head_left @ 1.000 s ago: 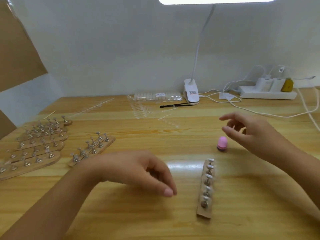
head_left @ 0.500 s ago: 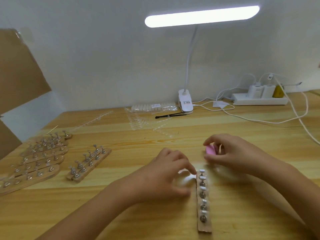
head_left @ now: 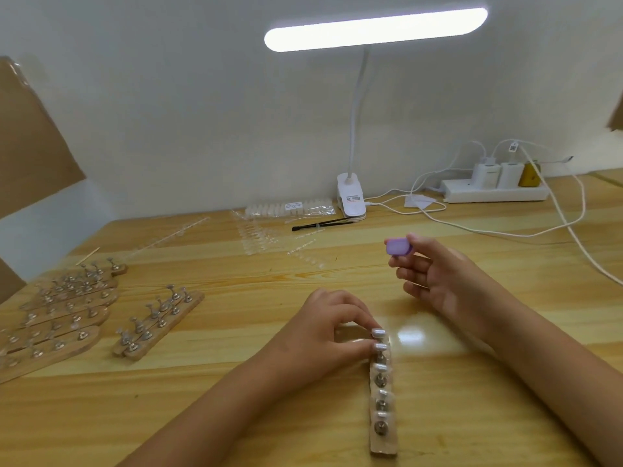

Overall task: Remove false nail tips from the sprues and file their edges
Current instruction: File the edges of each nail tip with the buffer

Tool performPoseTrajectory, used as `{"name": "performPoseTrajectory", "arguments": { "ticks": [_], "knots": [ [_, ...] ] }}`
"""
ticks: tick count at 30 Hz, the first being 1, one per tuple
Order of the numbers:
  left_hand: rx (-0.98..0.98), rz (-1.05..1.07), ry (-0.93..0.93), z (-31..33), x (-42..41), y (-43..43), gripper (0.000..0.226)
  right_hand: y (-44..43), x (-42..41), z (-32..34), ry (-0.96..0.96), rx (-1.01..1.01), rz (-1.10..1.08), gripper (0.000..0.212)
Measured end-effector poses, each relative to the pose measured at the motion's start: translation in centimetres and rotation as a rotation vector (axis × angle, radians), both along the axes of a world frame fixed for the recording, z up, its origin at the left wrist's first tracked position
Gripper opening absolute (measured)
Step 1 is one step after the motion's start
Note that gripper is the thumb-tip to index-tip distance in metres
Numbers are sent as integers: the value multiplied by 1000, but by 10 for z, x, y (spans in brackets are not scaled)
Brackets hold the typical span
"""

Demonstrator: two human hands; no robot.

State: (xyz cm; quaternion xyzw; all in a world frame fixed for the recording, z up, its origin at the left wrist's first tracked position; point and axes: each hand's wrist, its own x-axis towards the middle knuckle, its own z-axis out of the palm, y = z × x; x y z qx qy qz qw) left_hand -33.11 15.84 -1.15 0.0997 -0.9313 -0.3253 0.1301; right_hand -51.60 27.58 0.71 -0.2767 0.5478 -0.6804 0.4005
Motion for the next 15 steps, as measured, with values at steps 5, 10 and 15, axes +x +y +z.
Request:
{"name": "performPoseTrajectory", "arguments": {
  "ticks": [5, 10, 15],
  "knots": [
    [48, 51, -9, 1, 1, 4, 6, 2, 3, 2, -211, -70, 142, 50],
    [250, 162, -10, 2, -1, 9, 14, 5, 4, 6, -252, -196, 245, 44],
    [654, 250, 151, 10, 2, 9, 8, 9, 5, 20, -121, -255, 271, 43]
  ]
}}
